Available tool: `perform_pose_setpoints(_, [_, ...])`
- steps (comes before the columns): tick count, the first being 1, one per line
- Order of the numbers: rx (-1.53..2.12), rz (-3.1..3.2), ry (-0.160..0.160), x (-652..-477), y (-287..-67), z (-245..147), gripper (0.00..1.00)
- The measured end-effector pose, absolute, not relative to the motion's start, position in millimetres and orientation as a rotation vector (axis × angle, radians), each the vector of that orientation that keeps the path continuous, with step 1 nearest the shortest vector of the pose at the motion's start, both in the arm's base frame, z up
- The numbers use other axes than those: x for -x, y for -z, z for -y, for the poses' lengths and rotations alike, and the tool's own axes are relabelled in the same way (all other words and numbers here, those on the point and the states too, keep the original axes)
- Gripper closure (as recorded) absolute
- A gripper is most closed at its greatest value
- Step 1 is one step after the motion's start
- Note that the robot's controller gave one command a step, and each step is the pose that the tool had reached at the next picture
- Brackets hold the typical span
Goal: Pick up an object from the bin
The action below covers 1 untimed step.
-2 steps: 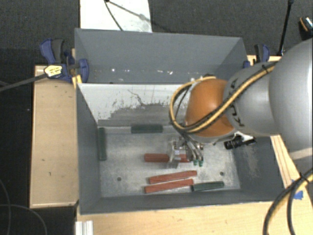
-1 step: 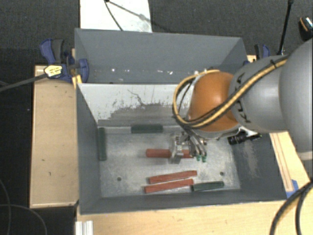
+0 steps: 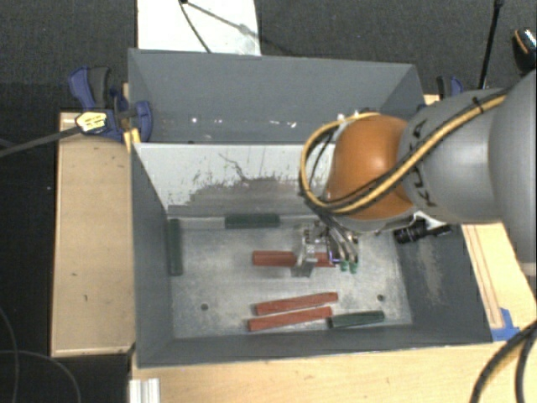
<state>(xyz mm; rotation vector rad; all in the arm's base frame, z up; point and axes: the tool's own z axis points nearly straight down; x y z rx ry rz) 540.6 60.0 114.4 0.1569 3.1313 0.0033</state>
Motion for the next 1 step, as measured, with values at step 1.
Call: perform_pose_setpoints(1, [-0.157,-3.128,-0.004,-542.9,-194.3,-60.4,1.00])
